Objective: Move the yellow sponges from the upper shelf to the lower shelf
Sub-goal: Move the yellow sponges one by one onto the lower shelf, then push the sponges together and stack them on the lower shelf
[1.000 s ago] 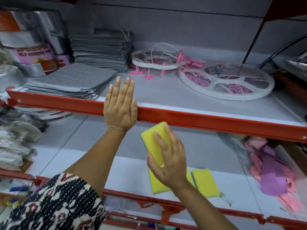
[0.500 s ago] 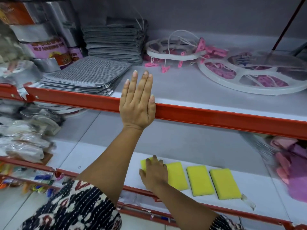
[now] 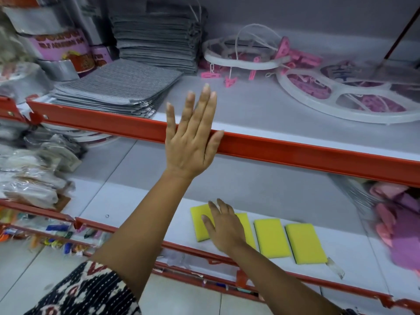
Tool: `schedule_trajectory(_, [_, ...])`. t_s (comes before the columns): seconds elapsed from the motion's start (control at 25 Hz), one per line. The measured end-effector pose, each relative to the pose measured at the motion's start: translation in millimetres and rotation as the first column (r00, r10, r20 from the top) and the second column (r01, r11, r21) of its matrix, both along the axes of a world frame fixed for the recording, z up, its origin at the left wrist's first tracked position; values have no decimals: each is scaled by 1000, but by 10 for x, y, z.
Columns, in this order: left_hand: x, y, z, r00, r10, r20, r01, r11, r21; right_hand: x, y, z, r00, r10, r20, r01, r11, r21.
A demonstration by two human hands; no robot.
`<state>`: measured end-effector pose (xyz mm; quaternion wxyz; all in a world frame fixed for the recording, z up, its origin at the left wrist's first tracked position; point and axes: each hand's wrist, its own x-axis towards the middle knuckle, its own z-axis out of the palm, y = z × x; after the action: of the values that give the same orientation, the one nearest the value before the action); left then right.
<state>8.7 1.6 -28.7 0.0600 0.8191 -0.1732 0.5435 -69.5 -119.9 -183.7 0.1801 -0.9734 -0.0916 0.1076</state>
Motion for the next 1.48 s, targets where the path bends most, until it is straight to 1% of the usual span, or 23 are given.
schedule_trajectory(0.08, [-191, -11, -304, 998, -49, -37, 53, 992, 112, 30, -177, -4, 1000, 28, -14, -28, 1000, -15])
schedule_trajectory(0.12, [-308, -25, -511, 993, -78, -93, 92, 983, 158, 45, -271, -14, 998, 49, -33, -50, 998, -32])
schedule_trajectory(0.2, [-550, -58, -987, 955, -129, -268, 188, 960, 207, 52, -456, -41, 992, 101, -79, -108, 991, -84])
schedule_trajectory(0.24, [-656, -69, -1235, 915, -143, -377, 232, 951, 202, 45, -532, -47, 985, 124, -118, -137, 984, -111])
schedule_trajectory(0.32, [-811, -55, -1650, 786, -119, -606, 250, 958, 137, 18, -643, -52, 973, 141, -183, -167, 976, -138])
schedule_trajectory(0.4, [-895, -15, -1878, 604, -38, -796, 158, 985, 73, -13, -710, -60, 969, 145, -203, -174, 975, -135])
schedule_trajectory(0.48, [-906, 23, -1969, 399, 33, -916, 89, 993, 74, -26, -733, -80, 968, 146, -204, -174, 977, -125])
schedule_trajectory(0.52, [-892, 44, -1984, 348, 39, -937, 77, 995, 70, -27, -735, -91, 969, 141, -203, -167, 979, -117])
schedule_trajectory(0.56, [-873, 71, -2001, 321, 16, -947, 89, 995, 47, -25, -730, -102, 972, 130, -198, -154, 982, -110])
schedule_trajectory(0.6, [-862, 103, -2020, 313, -33, -949, 108, 994, 1, -26, -714, -112, 976, 112, -186, -133, 986, -104])
schedule_trajectory(0.64, [-859, 139, -2017, 306, -73, -949, 141, 989, -31, -29, -692, -125, 982, 89, -169, -107, 989, -99])
schedule_trajectory(0.72, [-867, 262, -2018, 230, -88, -969, 235, 971, -33, -55, -627, -145, 990, 44, -137, -57, 994, -91])
schedule_trajectory(0.8, [-919, 345, -2019, 198, -100, -975, 255, 966, -47, -110, -552, -165, 993, 17, -119, -26, 997, -76])
schedule_trajectory(0.92, [-1031, 361, -2041, 173, -176, -969, 194, 971, -141, -207, -448, -201, 995, 30, -98, -36, 998, -61])
schedule_trajectory(1.08, [-1148, 300, -2048, 184, -207, -961, 113, 976, -189, -306, -393, -261, 998, 25, -64, -29, 998, -63])
schedule_trajectory(1.24, [-1153, 266, -2013, 162, -231, -959, 91, 972, -219, -271, -429, -219, 995, 35, -93, -39, 999, -37])
schedule_trajectory(1.36, [-1152, 252, -1998, 185, -218, -958, 67, 976, -209, -177, -641, -69, 996, 2, -87, 0, 1000, 22])
schedule_trajectory(1.4, [-1162, 245, -1987, 200, -212, -957, 62, 977, -203, -161, -768, -19, 998, -11, -58, 11, 1000, 8])
schedule_trajectory(1.48, [-1185, 218, -1970, 218, -218, -951, 63, 976, -209, -162, -1078, 43, 1000, -23, -20, 21, 996, -83])
